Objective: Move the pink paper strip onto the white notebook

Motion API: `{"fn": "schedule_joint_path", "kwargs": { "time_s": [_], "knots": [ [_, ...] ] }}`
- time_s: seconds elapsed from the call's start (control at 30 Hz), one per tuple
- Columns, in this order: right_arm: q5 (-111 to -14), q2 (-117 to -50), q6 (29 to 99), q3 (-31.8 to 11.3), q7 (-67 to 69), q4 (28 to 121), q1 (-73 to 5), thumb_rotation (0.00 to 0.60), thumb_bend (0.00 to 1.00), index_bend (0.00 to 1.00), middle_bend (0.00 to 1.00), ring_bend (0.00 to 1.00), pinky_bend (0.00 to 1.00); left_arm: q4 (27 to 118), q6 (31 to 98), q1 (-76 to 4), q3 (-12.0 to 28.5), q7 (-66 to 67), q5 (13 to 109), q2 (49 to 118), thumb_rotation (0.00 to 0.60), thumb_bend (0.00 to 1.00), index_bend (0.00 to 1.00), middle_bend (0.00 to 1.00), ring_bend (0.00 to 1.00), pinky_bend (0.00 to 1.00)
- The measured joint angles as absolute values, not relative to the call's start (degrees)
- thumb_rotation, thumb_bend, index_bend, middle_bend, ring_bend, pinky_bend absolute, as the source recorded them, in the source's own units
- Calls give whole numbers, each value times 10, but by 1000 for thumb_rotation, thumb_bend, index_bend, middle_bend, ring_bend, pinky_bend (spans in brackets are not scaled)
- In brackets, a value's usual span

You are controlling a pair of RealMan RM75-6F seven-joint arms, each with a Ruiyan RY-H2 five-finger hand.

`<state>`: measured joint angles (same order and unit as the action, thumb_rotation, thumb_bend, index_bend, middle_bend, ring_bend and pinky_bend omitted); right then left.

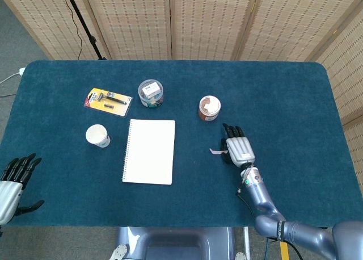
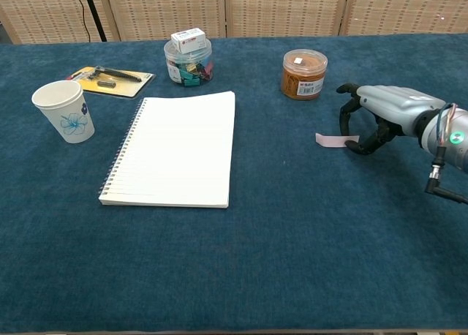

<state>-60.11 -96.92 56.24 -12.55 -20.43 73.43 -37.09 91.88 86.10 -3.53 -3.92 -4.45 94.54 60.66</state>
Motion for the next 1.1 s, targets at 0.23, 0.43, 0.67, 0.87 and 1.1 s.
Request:
{"fn": "schedule_joint_path", "kwargs": {
  "time_s": [0.23,0.43,0.67,0.87,1.1],
  "knots": [
    [-601,-973,563,-122,-206,735,-372,600,505,572,0,0,0,918,862,-35,-39,-47,946,605,600,0,0,0,0,0],
    [-602,-975,566,-122,-209,735,-373,600,565,578,0,0,0,918,864,-34,-39,-51,946,604,600,0,0,0,0,0],
    [-613,-971,580,-122,-211,749,-372,600,574,584,0,0,0,918,864,-34,-39,-53,946,603,600,0,0,0,0,0],
    [-643,-960,607,-118,-227,790,-373,600,575,588,0,0,0,918,863,-35,-39,-53,946,603,600,0,0,0,0,0],
    [-679,-959,629,-119,-288,863,-392,600,576,592,0,0,0,918,861,-35,-39,-60,945,601,600,0,0,0,0,0]
  ]
}}
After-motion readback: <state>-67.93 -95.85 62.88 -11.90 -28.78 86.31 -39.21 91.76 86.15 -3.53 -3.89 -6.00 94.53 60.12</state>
